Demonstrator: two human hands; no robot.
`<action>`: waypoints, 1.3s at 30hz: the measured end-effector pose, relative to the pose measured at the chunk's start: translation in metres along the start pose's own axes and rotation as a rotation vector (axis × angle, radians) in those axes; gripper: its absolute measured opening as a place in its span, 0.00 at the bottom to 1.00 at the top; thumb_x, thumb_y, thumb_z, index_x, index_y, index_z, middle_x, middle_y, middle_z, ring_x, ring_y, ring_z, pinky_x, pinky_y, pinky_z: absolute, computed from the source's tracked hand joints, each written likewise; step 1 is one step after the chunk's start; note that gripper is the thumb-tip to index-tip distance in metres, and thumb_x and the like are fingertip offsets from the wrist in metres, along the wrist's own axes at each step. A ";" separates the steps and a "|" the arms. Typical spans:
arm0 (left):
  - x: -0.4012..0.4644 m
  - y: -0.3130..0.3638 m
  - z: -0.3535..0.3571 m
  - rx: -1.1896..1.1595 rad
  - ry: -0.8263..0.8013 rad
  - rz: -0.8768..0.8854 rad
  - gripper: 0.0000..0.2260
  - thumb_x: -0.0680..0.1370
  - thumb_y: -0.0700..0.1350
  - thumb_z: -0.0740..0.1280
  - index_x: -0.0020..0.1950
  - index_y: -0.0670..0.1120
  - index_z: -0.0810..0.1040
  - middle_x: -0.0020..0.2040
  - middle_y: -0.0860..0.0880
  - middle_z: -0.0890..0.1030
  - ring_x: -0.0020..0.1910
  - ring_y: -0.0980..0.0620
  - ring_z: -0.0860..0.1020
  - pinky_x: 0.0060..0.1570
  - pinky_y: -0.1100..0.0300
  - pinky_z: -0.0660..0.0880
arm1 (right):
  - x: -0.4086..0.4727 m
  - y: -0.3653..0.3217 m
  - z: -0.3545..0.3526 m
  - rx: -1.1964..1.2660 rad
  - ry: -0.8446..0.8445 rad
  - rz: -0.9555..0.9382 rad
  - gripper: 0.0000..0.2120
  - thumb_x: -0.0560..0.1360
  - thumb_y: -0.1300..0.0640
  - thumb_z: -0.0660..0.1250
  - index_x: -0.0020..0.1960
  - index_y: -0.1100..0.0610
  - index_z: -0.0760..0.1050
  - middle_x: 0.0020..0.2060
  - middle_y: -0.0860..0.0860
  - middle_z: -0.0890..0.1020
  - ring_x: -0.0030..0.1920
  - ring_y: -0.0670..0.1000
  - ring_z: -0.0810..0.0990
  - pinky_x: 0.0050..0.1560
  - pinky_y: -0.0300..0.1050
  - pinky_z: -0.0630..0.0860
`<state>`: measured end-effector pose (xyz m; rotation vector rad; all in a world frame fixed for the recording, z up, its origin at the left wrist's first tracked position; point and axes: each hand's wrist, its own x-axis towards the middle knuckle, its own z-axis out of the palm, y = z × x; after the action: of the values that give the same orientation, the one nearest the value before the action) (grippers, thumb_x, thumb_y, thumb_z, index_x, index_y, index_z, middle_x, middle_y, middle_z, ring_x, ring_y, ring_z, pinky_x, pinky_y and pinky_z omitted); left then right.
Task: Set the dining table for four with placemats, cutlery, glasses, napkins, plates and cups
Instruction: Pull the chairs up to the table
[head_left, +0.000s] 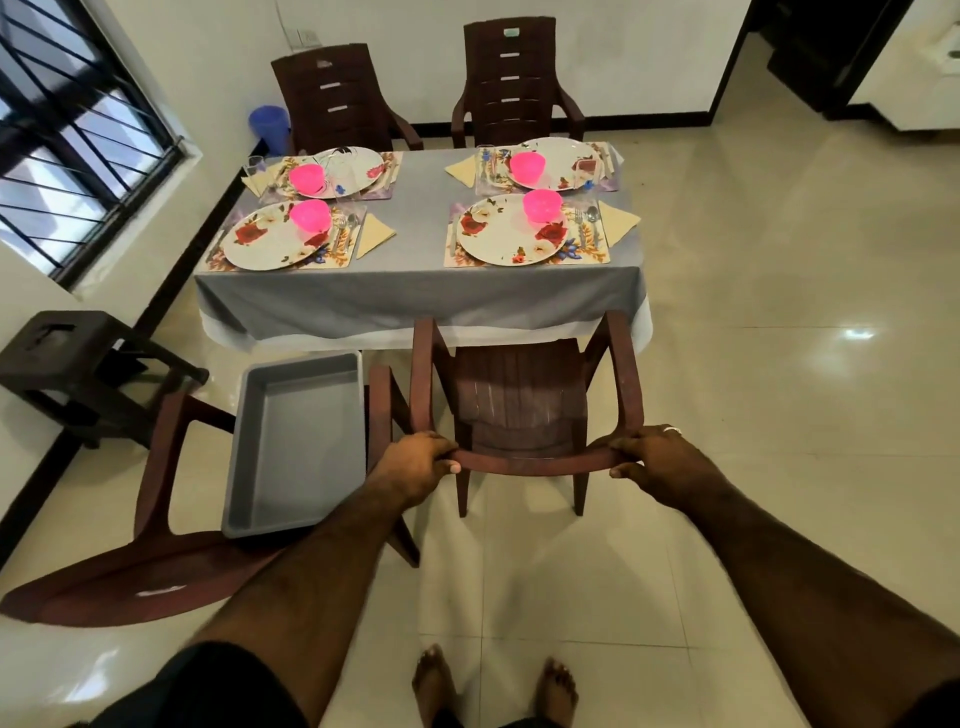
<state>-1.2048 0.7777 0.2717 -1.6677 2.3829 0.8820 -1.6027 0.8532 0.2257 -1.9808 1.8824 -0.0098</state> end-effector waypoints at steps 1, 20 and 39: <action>0.001 0.002 0.002 -0.010 0.012 -0.002 0.19 0.85 0.55 0.65 0.74 0.52 0.77 0.70 0.51 0.77 0.70 0.49 0.74 0.72 0.49 0.71 | 0.001 0.000 -0.003 -0.002 -0.001 -0.005 0.32 0.72 0.25 0.54 0.70 0.38 0.75 0.62 0.40 0.82 0.64 0.52 0.77 0.65 0.53 0.75; 0.000 0.010 0.003 -0.002 0.009 0.003 0.19 0.85 0.54 0.64 0.75 0.52 0.76 0.72 0.50 0.76 0.71 0.48 0.74 0.73 0.49 0.70 | -0.009 -0.003 -0.016 -0.052 0.048 -0.019 0.13 0.78 0.41 0.70 0.62 0.41 0.80 0.57 0.43 0.85 0.57 0.55 0.80 0.59 0.53 0.77; -0.010 0.016 -0.014 0.182 -0.070 0.044 0.21 0.83 0.57 0.67 0.74 0.53 0.76 0.72 0.50 0.77 0.73 0.48 0.72 0.72 0.47 0.69 | -0.010 -0.010 -0.010 -0.071 -0.002 0.020 0.19 0.76 0.35 0.67 0.66 0.37 0.77 0.61 0.39 0.82 0.61 0.51 0.77 0.62 0.52 0.77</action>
<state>-1.2113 0.7825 0.2940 -1.4989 2.3811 0.6931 -1.5973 0.8605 0.2401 -2.0076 1.9260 0.0648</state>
